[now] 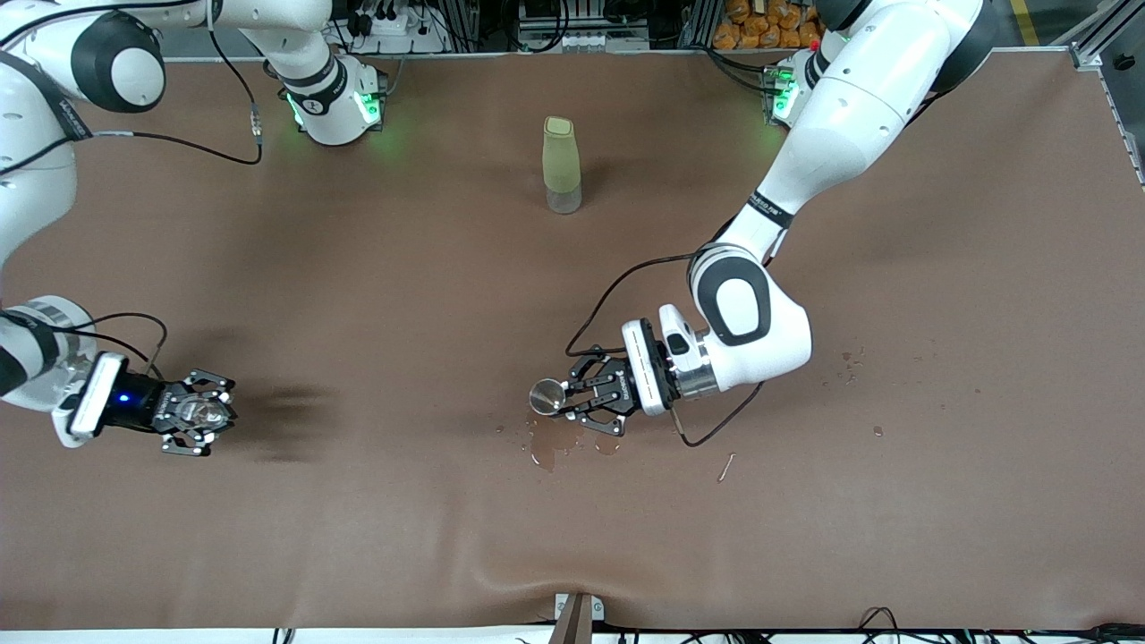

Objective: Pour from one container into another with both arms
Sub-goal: 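Lift and carry the jigger with the left gripper toward the table middle, then lift the beaker with the right gripper and bring it beside the jigger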

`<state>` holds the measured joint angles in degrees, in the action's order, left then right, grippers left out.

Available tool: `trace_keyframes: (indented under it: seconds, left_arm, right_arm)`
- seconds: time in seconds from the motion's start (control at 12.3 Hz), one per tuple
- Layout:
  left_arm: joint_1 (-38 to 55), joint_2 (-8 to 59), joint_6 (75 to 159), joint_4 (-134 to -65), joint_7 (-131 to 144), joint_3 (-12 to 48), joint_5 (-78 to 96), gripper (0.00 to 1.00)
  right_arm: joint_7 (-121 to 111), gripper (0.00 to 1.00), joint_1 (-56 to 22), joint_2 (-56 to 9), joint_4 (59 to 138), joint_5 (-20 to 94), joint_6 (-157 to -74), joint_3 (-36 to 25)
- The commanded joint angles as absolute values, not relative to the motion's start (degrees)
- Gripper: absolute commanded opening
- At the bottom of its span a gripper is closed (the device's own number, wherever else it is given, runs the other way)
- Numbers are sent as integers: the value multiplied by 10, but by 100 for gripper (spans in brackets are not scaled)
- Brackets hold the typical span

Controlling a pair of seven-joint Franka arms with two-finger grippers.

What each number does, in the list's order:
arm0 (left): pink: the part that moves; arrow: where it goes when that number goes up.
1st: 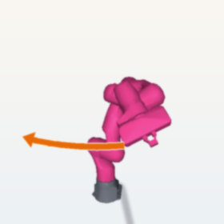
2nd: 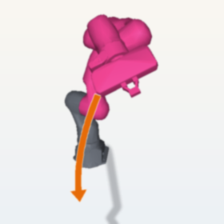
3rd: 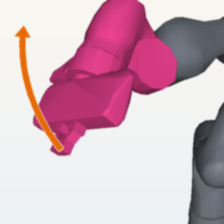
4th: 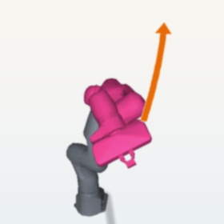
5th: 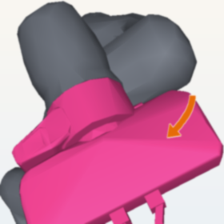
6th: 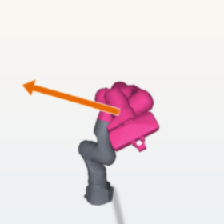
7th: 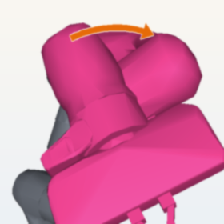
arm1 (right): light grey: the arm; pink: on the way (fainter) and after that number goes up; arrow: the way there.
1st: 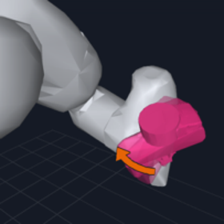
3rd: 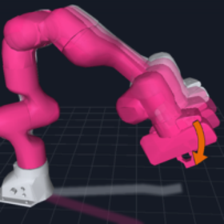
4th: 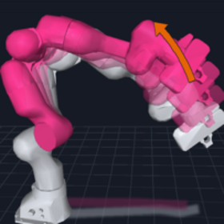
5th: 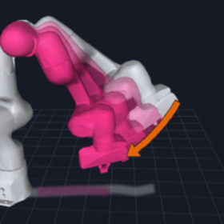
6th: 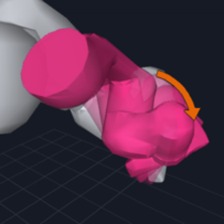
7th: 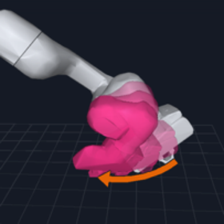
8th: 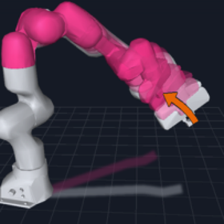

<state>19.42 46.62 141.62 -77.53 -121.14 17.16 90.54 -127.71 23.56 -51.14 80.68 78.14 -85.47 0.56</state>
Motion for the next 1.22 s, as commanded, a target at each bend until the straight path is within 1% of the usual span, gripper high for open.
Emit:
trace_keyframes:
  seconds: [0.0, 0.08, 0.32, 0.49, 0.65, 0.73, 1.14]
  left_arm:
    - [223, 468, 1440, -749, -1212, 164, 923, 0]
    - [228, 468, 1445, -744, -1212, 165, 924, 0]
    - [235, 468, 1447, -744, -1222, 166, 932, 0]
    - [237, 476, 1447, -737, -1271, 166, 975, 0]
    - [236, 482, 1446, -739, -1339, 165, 1056, 0]
    - [238, 484, 1446, -740, -1354, 164, 1089, 0]
    - [236, 494, 1446, -748, -1366, 163, 1123, 0]
  right_arm:
    - [-1223, 0, 248, -491, 797, 760, -839, 9]
    - [-1183, 0, 245, -490, 772, 743, -839, 11]
    - [-1098, 0, 216, -490, 746, 735, -841, 30]
    - [-1072, 0, 182, -490, 708, 736, -842, 44]
    - [-1012, 0, 150, -490, 683, 733, -839, 42]
    - [-981, 0, 137, -490, 674, 732, -838, 42]
    - [-965, 0, 91, -482, 674, 737, -839, 43]
